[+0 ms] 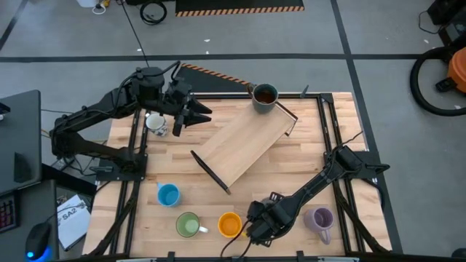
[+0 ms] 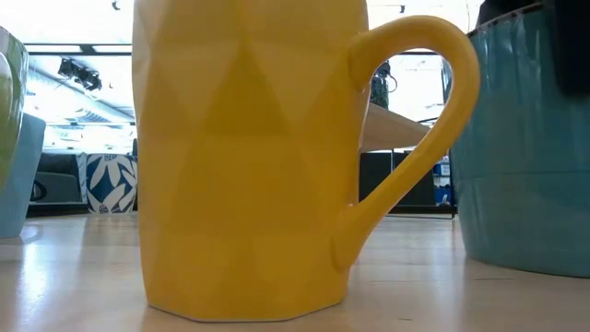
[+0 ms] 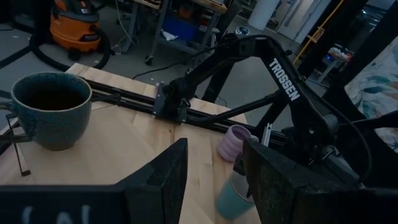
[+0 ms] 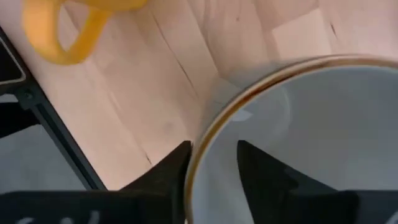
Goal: Place coffee mugs
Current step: Put the light blue mug on the shelf
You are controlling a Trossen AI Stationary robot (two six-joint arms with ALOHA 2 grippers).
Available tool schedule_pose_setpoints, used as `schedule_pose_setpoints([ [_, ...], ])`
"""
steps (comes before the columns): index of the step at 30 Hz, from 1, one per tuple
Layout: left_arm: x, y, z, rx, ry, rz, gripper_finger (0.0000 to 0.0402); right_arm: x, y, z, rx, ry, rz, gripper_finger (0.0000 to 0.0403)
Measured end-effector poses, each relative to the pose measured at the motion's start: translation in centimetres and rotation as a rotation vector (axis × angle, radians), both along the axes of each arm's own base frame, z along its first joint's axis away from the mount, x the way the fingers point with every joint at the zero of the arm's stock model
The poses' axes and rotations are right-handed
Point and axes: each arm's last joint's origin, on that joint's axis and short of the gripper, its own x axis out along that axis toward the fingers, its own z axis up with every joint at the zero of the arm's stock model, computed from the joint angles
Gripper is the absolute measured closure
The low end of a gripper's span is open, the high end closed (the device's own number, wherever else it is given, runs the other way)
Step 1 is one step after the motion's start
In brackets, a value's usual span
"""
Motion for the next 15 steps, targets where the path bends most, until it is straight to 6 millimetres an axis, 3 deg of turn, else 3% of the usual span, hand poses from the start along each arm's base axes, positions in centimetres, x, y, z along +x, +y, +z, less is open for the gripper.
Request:
schedule_pose_setpoints([
  [5,0.0,0.0,0.0,0.0,0.0,0.001,0.0242,-0.4,-0.3,0.5,-0.012,0.057,0.03,0.0306],
  [15,-0.2,0.8,0.0,0.002,0.001,0.034,0.0242,-0.8,-2.4,4.4,-0.114,0.141,0.259,0.0376],
])
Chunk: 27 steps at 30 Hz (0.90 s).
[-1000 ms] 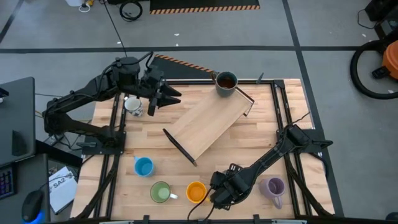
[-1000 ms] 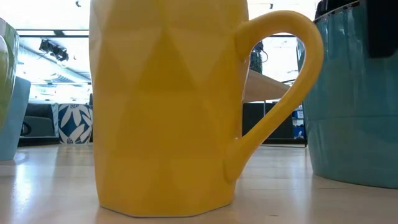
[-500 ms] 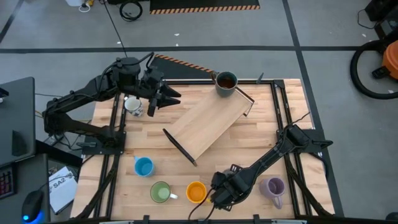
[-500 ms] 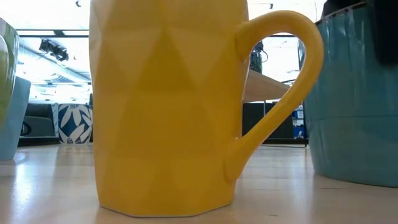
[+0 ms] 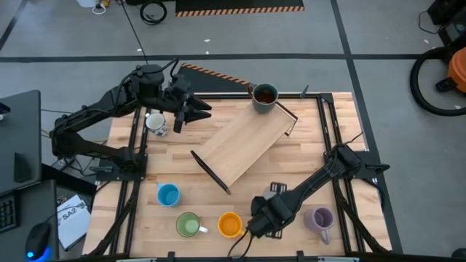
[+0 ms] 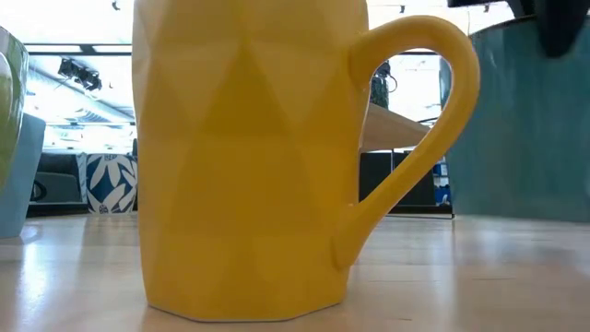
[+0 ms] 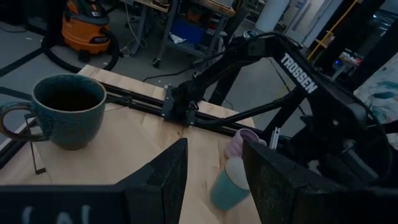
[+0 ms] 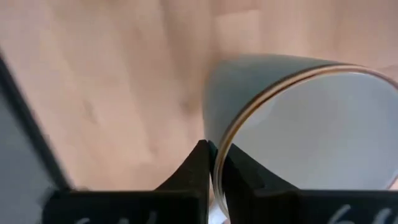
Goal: Place coffee mugs
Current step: Put the light blue mug on the shelf
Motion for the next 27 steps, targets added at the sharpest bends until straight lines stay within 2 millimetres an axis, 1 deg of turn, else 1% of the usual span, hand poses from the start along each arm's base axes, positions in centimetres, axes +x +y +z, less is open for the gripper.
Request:
schedule_pose_setpoints([
  [2,0.0,0.1,-0.1,-0.003,0.006,0.003,0.0242,-0.5,-0.9,1.2,-0.022,0.0,0.024,0.0376],
  [7,-0.1,0.1,-0.1,-0.005,0.012,0.003,0.0242,-1.8,-3.2,4.4,-0.021,-0.085,0.031,0.0368],
  [12,0.0,0.1,-0.1,-0.002,0.012,0.013,0.0242,-3.3,-5.4,7.3,0.026,-0.114,0.033,0.0369],
  [14,0.0,0.1,-0.1,-0.001,0.01,0.017,0.0242,-3.8,-6.3,8.4,0.04,-0.152,0.043,0.0369],
  [17,0.0,0.1,-0.1,0.0,0.006,0.018,0.0242,-4.5,-8.2,10.2,0.05,-0.205,0.036,0.037],
  [23,0.0,0.1,-0.1,0.004,0.008,0.033,0.0242,-5.3,-12.7,12.7,0.06,-0.287,-0.012,0.037],
  [27,0.0,0.2,-0.1,0.009,0.009,0.052,0.0242,-6.3,-14.8,14.1,0.053,-0.334,-0.007,0.037],
])
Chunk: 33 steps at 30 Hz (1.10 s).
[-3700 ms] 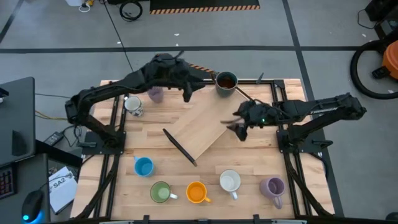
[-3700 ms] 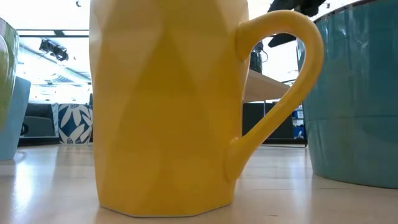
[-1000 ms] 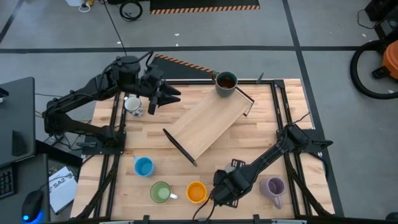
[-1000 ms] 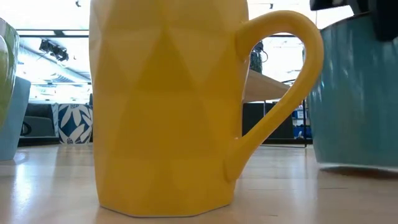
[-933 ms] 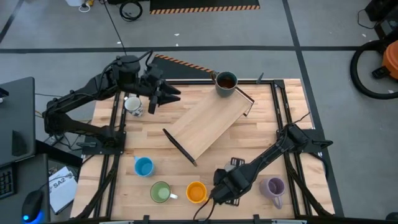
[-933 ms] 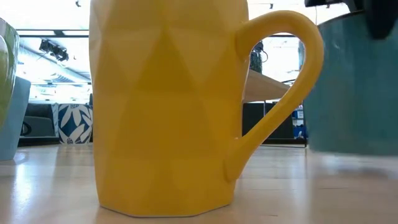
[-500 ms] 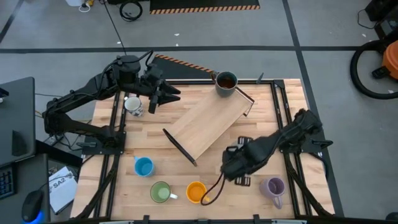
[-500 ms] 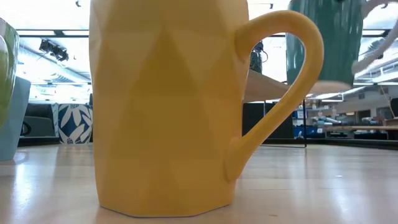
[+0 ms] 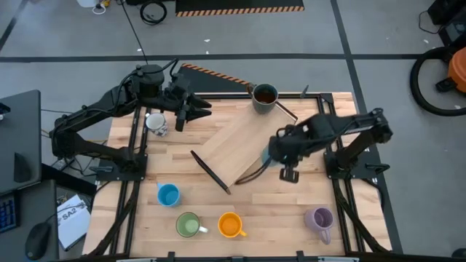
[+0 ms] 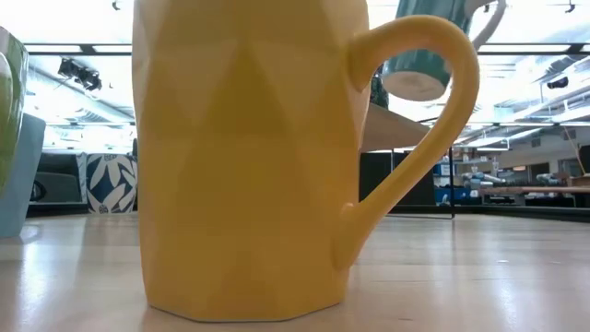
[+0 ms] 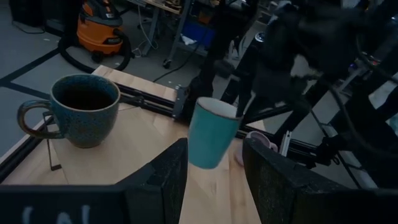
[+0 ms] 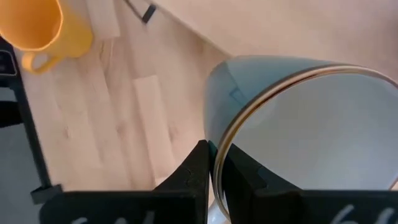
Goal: Place coffee mugs
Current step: Put the light blue mug on the shelf
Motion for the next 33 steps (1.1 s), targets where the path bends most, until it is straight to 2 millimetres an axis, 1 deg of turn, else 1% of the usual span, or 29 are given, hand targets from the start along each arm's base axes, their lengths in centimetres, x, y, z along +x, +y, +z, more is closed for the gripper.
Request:
schedule_pose_setpoints([
  [4,0.0,0.0,0.0,0.002,0.0,0.003,0.0242,-1.1,-1.8,1.2,-0.021,-0.045,0.009,0.037],
  [8,0.0,0.0,0.0,0.003,0.0,0.006,0.0242,-1.5,-3.4,1.7,-0.056,-0.063,0.029,0.037],
  [15,0.0,0.2,0.0,0.04,0.005,0.051,0.0242,-1.4,-6.6,1.7,-0.138,-0.042,0.066,0.037],
  [19,0.0,0.2,0.0,0.043,0.006,0.058,0.0242,-1.5,-8.2,1.7,-0.151,-0.03,0.074,0.037],
  [22,0.0,0.2,0.0,0.043,0.006,0.06,0.0242,-1.8,-8.8,1.9,-0.121,-0.038,0.083,0.037],
  [29,0.0,0.3,0.0,0.047,0.008,0.075,0.0242,-2.6,-9.4,2.5,-0.125,-0.059,0.105,0.037],
  [33,0.0,0.3,0.0,0.047,0.008,0.075,0.0242,-2.8,-9.6,2.5,-0.109,-0.064,0.105,0.037],
])
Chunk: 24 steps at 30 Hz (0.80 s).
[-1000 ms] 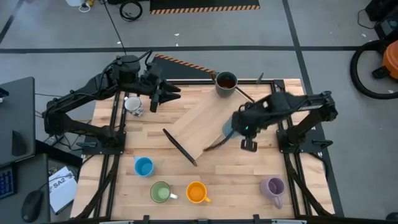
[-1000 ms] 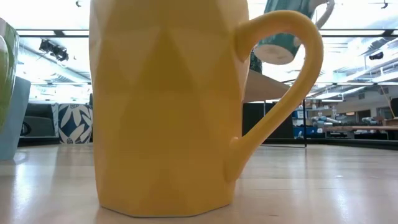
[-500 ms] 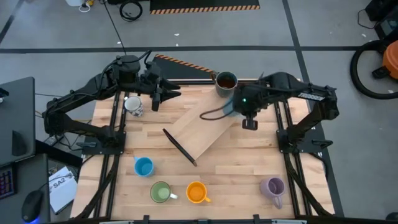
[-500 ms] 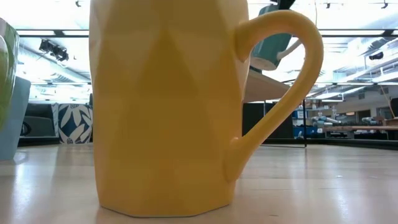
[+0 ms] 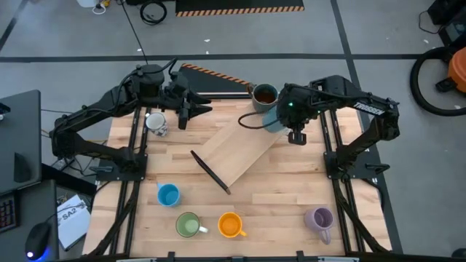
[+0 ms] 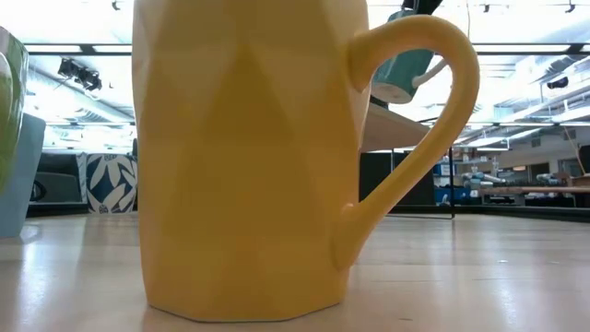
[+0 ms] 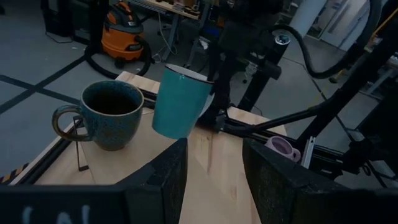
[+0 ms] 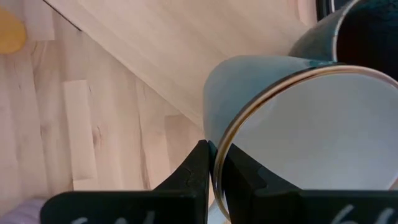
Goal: Place coffee mugs
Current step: Put the light blue mug on the shelf
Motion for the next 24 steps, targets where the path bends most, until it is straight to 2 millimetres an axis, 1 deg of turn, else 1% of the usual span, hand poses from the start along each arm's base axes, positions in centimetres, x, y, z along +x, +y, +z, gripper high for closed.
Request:
schedule_pose_setpoints([
  [3,0.0,0.0,0.0,0.0,0.0,0.001,0.0242,-0.6,0.1,-0.8,0.02,0.022,0.01,0.037],
  [6,0.0,0.0,0.0,0.0,0.001,0.0,0.0242,-2.0,0.3,-1.6,0.035,0.06,-0.003,0.037],
  [9,0.0,0.0,0.0,0.0,0.001,0.001,0.0242,-3.2,0.4,-1.6,0.021,0.043,-0.032,0.037],
  [12,0.0,0.1,0.0,0.006,0.002,0.024,0.0242,-3.9,0.3,-1.3,-0.011,0.026,-0.047,0.037],
  [16,0.0,0.1,0.0,0.01,0.003,0.039,0.0242,-4.1,0.2,-1.2,-0.026,0.024,-0.036,0.037],
  [19,0.0,0.1,0.0,0.011,0.004,0.043,0.0242,-4.0,-0.4,-1.3,-0.059,0.041,-0.022,0.037],
  [24,0.0,0.2,0.0,0.013,0.004,0.052,0.0242,-3.6,-1.6,-2.4,-0.071,0.095,-0.037,0.037],
])
